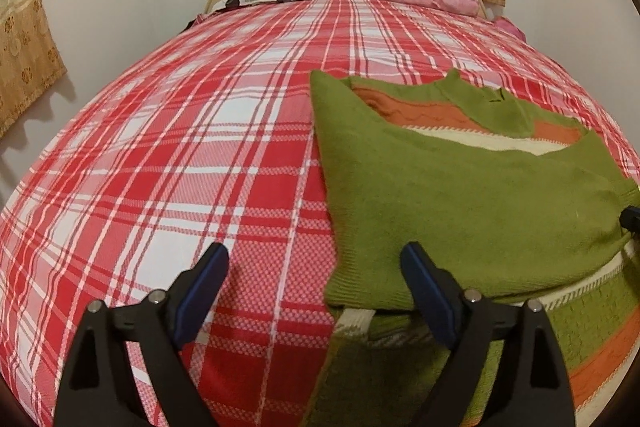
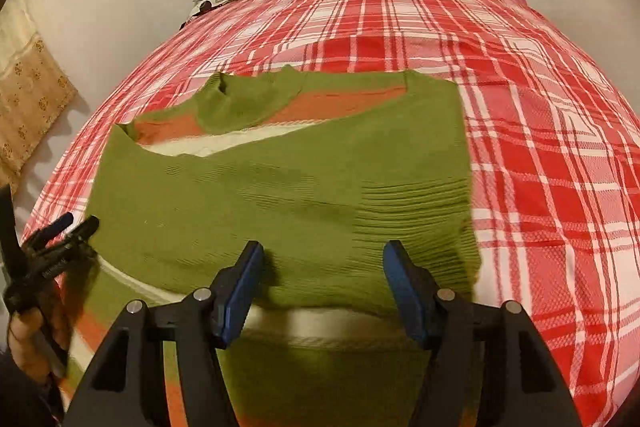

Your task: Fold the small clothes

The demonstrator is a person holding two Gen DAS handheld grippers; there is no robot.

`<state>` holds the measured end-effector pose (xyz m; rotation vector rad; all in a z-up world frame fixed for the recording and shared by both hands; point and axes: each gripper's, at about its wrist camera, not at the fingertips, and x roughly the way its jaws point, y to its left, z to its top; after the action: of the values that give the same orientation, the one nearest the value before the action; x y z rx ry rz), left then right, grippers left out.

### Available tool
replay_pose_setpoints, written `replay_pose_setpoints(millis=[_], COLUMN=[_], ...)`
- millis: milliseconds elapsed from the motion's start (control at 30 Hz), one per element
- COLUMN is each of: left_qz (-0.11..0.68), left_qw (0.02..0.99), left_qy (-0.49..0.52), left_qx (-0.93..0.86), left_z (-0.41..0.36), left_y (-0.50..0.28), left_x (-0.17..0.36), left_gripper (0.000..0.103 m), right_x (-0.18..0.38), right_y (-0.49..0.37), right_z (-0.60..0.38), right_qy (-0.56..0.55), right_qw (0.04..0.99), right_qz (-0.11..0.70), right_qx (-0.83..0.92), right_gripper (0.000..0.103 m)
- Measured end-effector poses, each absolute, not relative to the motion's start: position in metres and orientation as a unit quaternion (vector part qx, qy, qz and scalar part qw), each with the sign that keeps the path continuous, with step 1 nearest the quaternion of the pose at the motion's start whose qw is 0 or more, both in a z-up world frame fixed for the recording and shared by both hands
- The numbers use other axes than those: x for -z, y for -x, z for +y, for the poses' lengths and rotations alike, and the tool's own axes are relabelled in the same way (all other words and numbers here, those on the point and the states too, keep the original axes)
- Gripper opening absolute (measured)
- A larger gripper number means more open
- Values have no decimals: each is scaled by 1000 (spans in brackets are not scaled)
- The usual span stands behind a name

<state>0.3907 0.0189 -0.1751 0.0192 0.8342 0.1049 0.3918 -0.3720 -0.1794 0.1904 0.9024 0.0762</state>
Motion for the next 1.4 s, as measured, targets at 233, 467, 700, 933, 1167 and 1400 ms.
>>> replay_pose_setpoints(millis=[233,467,700,933,1167,1400], left_qz=[405,405,408,403,400,386], left_qw=[913,912,911,912,915,922], left_qy=[-12,-21,-16,-40,-37,-15], left_qx=[-54,-58,-58,-64,-42,-29], left_z=[19,16,17,10,9,15], left_y=[-389,-387,-384,-382,-360,-320], left_x=[176,176,177,175,168,152], left_gripper=[91,91,92,92,92,92], right_x=[175,176,179,184,173,157], right_y=[-377,-372,-367,-363,-351,-314], right_z=[-380,-380,-385,-385,-378,-368], right_qy=[-77,-65,-80,-73,-64,-50], right_qw=[896,901,901,900,900,910], right_qz=[436,429,426,431,430,412], right_qx=[-29,-21,-20,-7,9,8], right_gripper=[62,62,62,62,63,63])
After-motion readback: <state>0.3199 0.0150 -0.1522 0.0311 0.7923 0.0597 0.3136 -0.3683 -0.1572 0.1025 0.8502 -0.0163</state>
